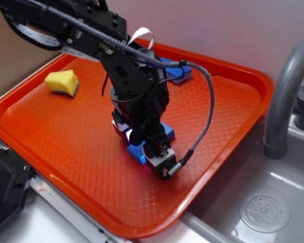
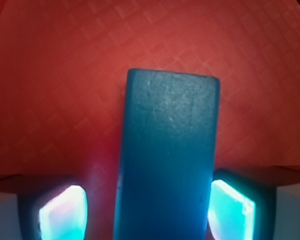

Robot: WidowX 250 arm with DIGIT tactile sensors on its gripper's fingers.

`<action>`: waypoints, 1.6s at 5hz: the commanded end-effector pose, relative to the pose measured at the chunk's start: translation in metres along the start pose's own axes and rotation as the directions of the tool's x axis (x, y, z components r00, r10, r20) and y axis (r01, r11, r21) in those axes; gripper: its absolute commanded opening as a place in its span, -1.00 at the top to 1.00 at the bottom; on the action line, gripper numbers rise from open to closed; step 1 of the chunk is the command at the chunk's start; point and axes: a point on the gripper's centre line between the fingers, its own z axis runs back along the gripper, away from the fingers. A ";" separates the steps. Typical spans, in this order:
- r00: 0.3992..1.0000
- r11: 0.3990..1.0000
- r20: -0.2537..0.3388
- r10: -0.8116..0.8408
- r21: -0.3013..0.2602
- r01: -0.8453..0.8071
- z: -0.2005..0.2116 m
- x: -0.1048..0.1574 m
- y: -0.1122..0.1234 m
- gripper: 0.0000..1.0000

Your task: Grab the blue block.

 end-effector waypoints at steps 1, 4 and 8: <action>1.000 1.000 0.007 0.009 0.016 -0.009 -0.003 -0.003 0.001 1.00; 0.999 0.999 0.036 0.035 0.041 -0.037 0.053 0.003 0.026 1.00; 0.915 0.923 0.128 0.383 -0.082 -0.375 0.182 -0.024 0.118 1.00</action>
